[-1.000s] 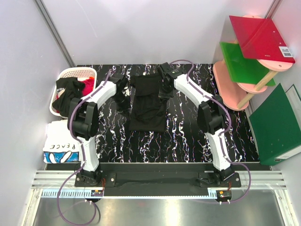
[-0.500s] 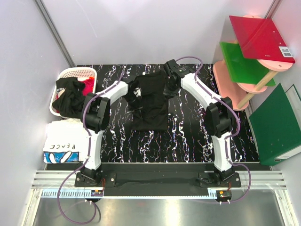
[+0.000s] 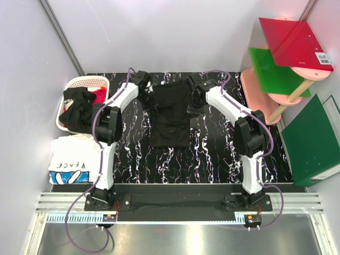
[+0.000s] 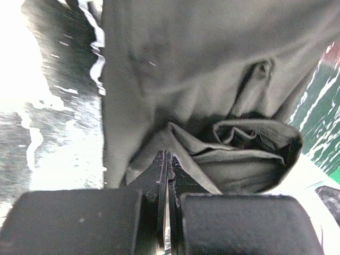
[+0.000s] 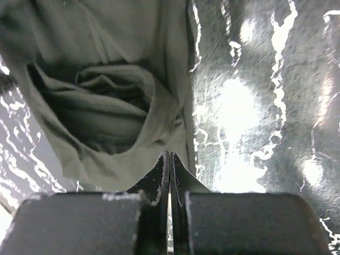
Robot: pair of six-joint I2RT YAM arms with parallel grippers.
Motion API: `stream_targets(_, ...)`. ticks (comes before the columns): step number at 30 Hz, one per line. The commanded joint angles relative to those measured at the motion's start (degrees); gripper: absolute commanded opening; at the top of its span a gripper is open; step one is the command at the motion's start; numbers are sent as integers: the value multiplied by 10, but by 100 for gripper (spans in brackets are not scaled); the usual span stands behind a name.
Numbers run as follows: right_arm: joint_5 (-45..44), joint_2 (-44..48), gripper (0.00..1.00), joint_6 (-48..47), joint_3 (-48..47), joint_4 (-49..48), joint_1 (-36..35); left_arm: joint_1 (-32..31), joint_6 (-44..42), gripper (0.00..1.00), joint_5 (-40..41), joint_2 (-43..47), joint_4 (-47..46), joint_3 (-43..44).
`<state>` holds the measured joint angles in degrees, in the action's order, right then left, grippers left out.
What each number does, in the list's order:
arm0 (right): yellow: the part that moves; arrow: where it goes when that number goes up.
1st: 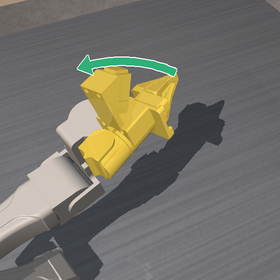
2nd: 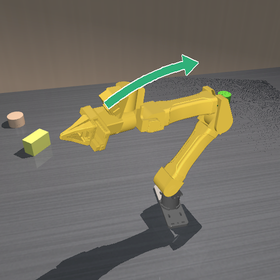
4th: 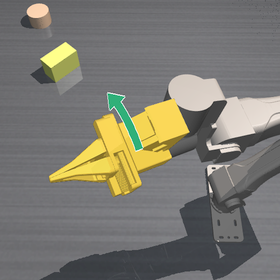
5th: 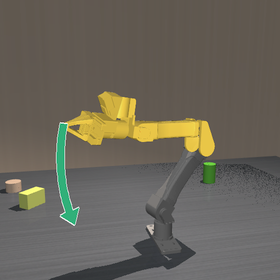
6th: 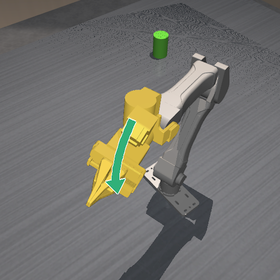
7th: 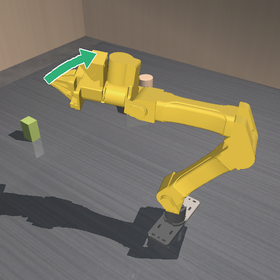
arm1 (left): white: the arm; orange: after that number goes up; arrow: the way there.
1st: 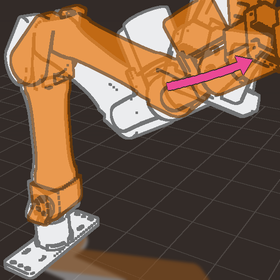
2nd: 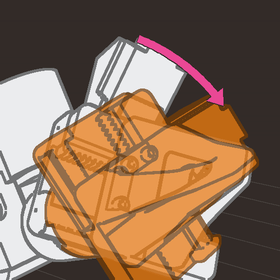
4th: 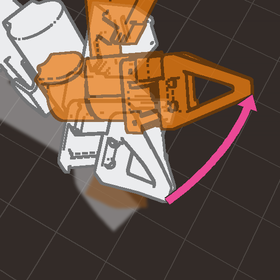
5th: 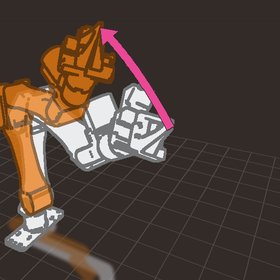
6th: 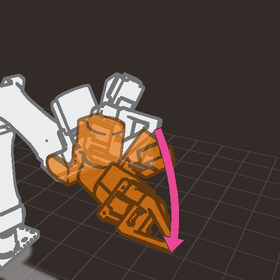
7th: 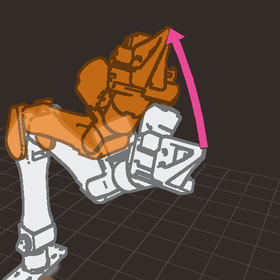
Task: Fold and stack the t-shirts
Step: Fold the folded rectangular tshirt in 1/3 of the way
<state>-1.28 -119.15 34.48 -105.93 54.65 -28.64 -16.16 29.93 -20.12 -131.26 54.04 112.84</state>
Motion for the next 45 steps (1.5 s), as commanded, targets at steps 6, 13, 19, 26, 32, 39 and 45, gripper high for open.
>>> stream_targets(6,188,39,0,-13,52,-68,-2,34,7,0,-18,76,-36,-33)
stream_targets(13,277,9,0,-47,80,-63,-24,39,-9,0,-10,136,-35,-106)
stream_targets(19,307,-71,0,-61,35,-57,-26,46,-10,0,-7,152,-33,-142)
stream_targets(26,170,-157,0,-44,-139,-32,-25,58,-22,0,6,180,-32,-175)
stream_targets(32,59,-134,0,-28,-211,-26,-24,61,-30,0,18,203,-32,-220)
stream_targets(39,-57,-87,0,-25,-163,-53,-23,61,-32,0,13,205,-39,-249)
stream_targets(45,-108,-38,0,-21,-119,-50,-23,61,-38,33,-11,220,-39,-261)
